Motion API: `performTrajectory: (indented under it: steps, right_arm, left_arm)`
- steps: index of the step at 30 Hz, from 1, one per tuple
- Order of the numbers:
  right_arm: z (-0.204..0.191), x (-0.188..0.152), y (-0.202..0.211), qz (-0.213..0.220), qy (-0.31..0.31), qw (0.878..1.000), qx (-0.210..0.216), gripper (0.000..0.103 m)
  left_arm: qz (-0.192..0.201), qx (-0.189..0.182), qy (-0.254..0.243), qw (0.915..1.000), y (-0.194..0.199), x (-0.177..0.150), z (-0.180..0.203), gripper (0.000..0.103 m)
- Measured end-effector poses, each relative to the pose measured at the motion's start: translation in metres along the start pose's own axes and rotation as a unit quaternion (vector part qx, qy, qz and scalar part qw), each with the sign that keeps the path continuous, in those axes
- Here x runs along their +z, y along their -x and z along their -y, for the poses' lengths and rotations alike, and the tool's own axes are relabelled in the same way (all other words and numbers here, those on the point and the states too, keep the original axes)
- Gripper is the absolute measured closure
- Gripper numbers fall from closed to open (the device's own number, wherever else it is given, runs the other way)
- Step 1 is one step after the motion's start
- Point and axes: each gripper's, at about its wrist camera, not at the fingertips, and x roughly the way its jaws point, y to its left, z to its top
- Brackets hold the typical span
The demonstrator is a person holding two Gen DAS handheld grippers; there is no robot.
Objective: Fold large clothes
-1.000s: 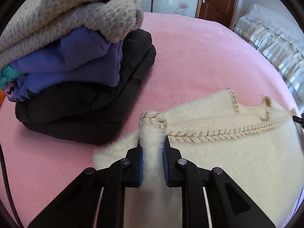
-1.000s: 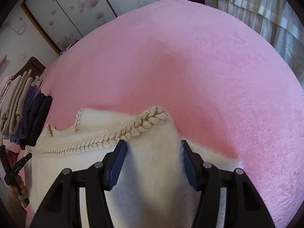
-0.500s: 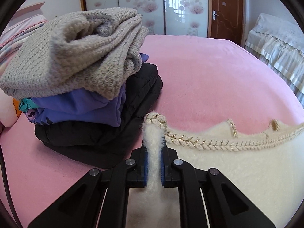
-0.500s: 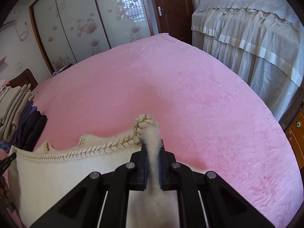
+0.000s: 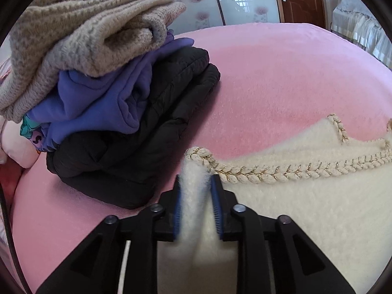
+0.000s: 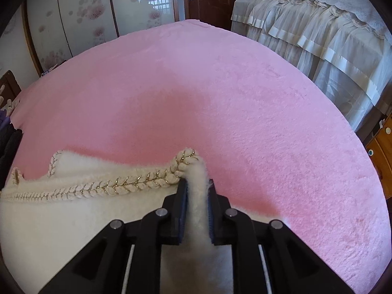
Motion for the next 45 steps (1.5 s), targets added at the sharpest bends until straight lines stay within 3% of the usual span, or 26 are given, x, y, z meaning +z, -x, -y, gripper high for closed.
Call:
performTrajectory:
  steps: [3,9,14,17,21,24,27,33,39,45]
  right_arm:
    - [0.002,0.001,0.015,-0.001,-0.004,1.0,-0.013,0.073]
    - [0.001,-0.003,0.076,0.018,-0.02,0.999,0.026,0.072]
    - [-0.02,-0.015,0.156,0.061,0.01,0.995,0.073,0.071]
    - [-0.039,-0.032,0.199,0.074,0.028,0.991,0.107,0.055]
    - [-0.083,-0.073,0.236,0.08,0.073,0.982,0.153,0.053]
    - [-0.123,-0.115,0.241,0.067,0.11,0.974,0.188,0.053]
    - [-0.152,-0.157,0.228,0.037,0.135,0.971,0.196,0.053]
    - [-0.162,-0.209,0.19,0.014,0.179,0.97,0.163,0.053]
    - [-0.114,-0.213,0.173,0.013,0.148,0.979,0.142,0.053]
    - [-0.033,-0.197,0.149,0.02,0.084,0.996,0.02,0.053]
  left_arm:
    - [-0.003,-0.027,0.019,0.9995,0.014,-0.001,-0.012,0.059]
    - [-0.01,-0.09,0.051,0.9946,0.079,-0.003,-0.037,0.04]
    - [0.045,-0.107,0.053,0.9918,0.183,-0.016,-0.056,0.022]
    - [0.078,-0.129,0.064,0.9865,0.239,-0.033,-0.058,0.012]
    - [0.096,-0.147,0.094,0.9801,0.275,-0.065,-0.046,0.011]
    - [0.096,-0.141,0.106,0.9796,0.28,-0.099,-0.027,0.011]
    - [0.086,-0.118,0.1,0.9843,0.271,-0.133,-0.011,0.011]
    - [0.031,-0.067,0.094,0.9928,0.216,-0.174,-0.017,0.011]
    - [-0.008,-0.023,0.118,0.9928,0.179,-0.19,-0.049,0.011]
    - [-0.033,-0.026,0.181,0.9826,0.158,-0.2,-0.089,0.011]
